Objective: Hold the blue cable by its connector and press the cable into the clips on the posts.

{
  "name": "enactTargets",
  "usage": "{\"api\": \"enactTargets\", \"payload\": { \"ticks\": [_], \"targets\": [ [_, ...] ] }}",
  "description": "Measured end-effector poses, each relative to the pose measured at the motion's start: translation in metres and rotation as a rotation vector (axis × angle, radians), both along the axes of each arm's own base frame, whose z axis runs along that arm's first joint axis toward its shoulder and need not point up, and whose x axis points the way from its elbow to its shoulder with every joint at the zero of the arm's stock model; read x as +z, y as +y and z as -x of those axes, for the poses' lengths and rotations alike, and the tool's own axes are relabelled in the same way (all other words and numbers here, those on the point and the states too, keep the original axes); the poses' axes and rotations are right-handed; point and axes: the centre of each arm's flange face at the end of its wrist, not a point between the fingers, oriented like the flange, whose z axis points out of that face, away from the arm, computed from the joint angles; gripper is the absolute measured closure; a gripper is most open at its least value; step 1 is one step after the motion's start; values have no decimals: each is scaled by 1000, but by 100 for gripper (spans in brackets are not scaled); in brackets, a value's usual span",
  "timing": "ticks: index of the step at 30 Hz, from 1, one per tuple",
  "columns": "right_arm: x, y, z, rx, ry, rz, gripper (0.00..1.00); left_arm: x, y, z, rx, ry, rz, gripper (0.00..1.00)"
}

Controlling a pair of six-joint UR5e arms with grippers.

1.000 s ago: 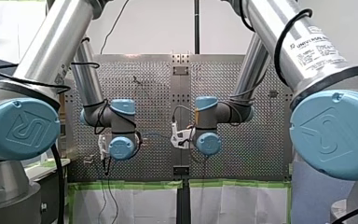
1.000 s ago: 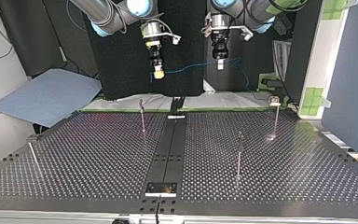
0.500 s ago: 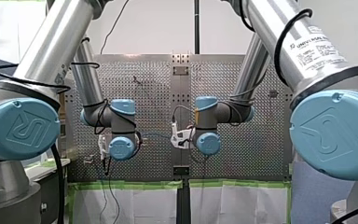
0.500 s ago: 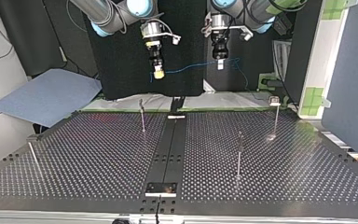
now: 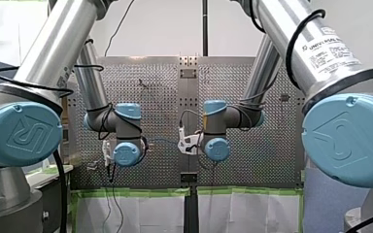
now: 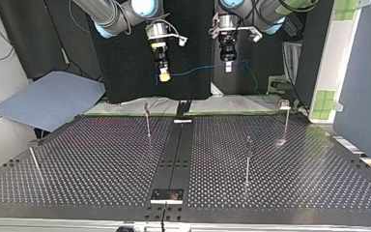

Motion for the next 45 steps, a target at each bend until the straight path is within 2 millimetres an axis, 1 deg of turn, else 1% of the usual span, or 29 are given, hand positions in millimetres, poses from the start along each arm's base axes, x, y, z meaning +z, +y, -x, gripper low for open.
{"api": "enactTargets", "payload": {
  "ticks": [37,39,45],
  "targets": [
    [0,0,0,0,0,0,100,0,1,0,2,2,-3,100],
    [0,0,0,0,0,0,100,-3,3,0,12,13,-17,100],
    [0,0,0,0,1,-1,100,-24,11,4,30,76,-71,100]
  ]
}}
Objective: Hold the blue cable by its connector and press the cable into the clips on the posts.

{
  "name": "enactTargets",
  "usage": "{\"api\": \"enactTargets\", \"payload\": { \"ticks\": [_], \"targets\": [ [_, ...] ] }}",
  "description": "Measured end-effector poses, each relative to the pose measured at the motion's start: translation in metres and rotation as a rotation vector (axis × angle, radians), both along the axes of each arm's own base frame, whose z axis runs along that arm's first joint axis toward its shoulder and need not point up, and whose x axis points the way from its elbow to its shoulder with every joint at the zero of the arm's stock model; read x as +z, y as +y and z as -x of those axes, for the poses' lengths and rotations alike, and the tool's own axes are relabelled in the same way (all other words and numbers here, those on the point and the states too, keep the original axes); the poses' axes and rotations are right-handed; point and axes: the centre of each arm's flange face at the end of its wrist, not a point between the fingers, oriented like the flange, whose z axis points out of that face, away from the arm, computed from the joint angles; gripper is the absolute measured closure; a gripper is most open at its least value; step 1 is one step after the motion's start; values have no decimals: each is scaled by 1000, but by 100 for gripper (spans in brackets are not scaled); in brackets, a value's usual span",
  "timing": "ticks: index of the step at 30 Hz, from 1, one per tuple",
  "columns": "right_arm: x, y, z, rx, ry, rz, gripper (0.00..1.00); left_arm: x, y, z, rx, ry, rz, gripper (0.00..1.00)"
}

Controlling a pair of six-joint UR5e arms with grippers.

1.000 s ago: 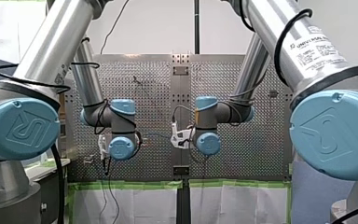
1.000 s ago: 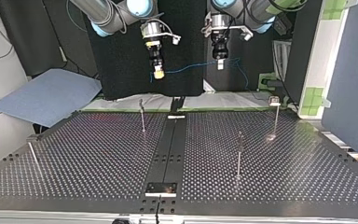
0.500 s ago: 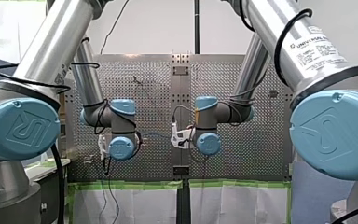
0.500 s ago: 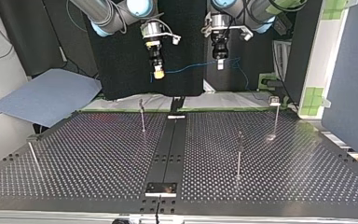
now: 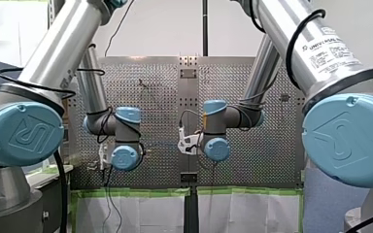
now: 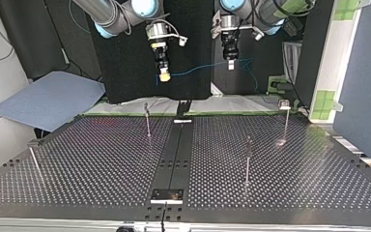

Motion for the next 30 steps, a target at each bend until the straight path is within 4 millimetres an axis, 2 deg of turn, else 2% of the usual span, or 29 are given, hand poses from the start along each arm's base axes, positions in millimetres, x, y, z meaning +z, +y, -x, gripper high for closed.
{"api": "enactTargets", "payload": {
  "ticks": [10,18,23,30],
  "targets": [
    [0,0,0,0,0,0,100,-32,6,9,2,77,-47,100],
    [-1,1,0,0,3,-1,100,-35,6,10,2,85,-51,100],
    [-23,13,11,-1,64,-55,100,-35,6,10,2,85,-52,100],
    [-35,23,21,-1,128,-115,100,-35,7,10,2,85,-52,100]
  ]
}}
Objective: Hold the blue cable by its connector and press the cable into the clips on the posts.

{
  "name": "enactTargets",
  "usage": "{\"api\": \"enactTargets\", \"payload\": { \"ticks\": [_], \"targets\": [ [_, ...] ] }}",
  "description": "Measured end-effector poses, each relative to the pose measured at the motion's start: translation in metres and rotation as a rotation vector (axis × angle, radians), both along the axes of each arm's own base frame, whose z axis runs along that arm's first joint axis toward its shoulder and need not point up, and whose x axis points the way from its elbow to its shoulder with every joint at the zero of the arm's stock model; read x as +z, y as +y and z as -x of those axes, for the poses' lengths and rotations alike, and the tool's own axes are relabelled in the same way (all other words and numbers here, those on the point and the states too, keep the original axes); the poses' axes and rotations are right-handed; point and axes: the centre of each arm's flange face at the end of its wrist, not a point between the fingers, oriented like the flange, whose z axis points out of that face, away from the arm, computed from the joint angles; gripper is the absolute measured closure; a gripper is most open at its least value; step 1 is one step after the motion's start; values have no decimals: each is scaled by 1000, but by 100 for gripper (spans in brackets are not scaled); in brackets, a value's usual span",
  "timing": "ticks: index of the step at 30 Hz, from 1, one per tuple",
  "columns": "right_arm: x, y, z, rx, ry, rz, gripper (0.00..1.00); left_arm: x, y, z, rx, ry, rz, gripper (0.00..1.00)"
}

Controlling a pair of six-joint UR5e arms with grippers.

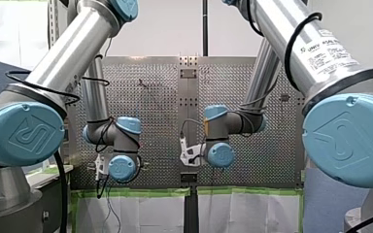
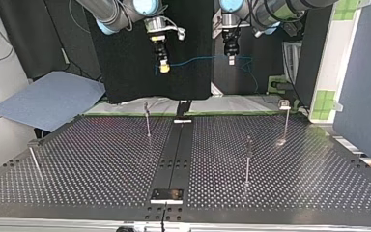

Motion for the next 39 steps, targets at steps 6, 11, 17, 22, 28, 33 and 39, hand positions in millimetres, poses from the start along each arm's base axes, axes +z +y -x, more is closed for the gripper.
{"api": "enactTargets", "payload": {
  "ticks": [6,11,17,22,28,33,39],
  "targets": [
    [-4,4,4,0,37,-35,100,0,0,0,0,0,0,100],
    [-5,5,5,0,43,-42,100,0,0,0,0,0,0,100],
    [-3,5,6,2,39,-44,100,7,-4,6,-3,1,-27,100],
    [18,4,0,6,-25,-34,100,23,-6,12,6,1,-68,100],
    [51,0,-9,49,-124,-27,100,40,-8,10,-21,4,-70,100],
    [83,-5,-21,96,-179,-8,100,54,-8,8,-36,4,-83,100],
    [125,-15,-30,103,-227,32,100,81,-11,-11,-11,-29,-85,100]
  ]
}}
